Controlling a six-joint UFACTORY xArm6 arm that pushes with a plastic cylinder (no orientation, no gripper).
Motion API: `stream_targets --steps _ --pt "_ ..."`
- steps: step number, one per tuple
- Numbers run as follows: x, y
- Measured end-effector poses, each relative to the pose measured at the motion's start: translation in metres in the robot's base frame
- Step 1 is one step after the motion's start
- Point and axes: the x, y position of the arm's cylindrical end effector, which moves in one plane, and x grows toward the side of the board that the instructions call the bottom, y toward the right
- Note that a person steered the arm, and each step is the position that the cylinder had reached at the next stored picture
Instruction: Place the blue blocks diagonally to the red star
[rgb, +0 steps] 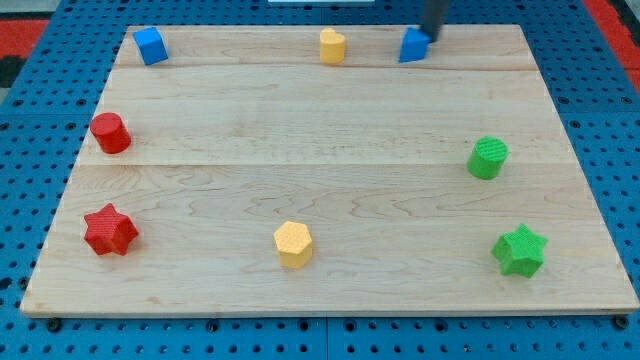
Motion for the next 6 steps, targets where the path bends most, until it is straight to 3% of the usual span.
stream_targets --steps 1,3,4,5,6 --pt "-0.002 -0.010" --pt "0.076 -0.047" --pt "0.079 -0.025" --pt "0.060 -0.107" --pt "0.070 -0.209"
